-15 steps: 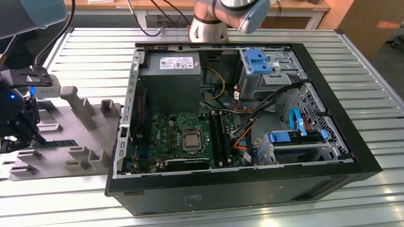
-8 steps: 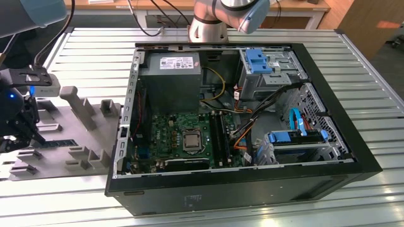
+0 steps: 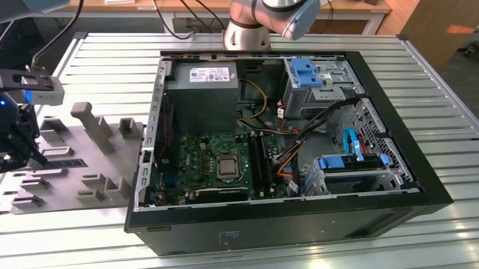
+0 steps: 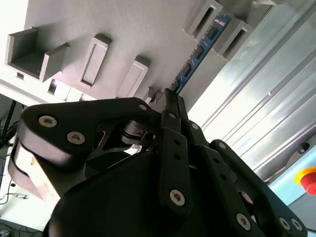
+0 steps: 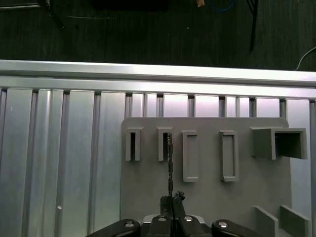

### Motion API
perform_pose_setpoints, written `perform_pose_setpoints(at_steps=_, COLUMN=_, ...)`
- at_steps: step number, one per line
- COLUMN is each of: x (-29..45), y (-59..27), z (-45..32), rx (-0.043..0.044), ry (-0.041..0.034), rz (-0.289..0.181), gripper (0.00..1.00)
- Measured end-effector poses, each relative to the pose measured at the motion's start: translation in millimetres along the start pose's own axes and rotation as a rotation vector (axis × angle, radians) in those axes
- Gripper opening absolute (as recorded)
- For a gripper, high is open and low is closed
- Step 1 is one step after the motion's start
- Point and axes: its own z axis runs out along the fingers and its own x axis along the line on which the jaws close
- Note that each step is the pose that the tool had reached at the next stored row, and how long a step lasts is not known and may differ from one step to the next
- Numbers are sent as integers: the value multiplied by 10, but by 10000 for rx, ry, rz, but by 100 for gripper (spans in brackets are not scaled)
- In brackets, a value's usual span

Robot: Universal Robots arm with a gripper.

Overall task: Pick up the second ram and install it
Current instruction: 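Pick up the second ram and move it above second insertion slot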

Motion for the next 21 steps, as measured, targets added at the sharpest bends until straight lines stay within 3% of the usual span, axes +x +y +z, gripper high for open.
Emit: perform_pose_setpoints(at_steps=21, x=-22, y=40, z=-786, rx=1, ry=-93, rz=-3, gripper=12)
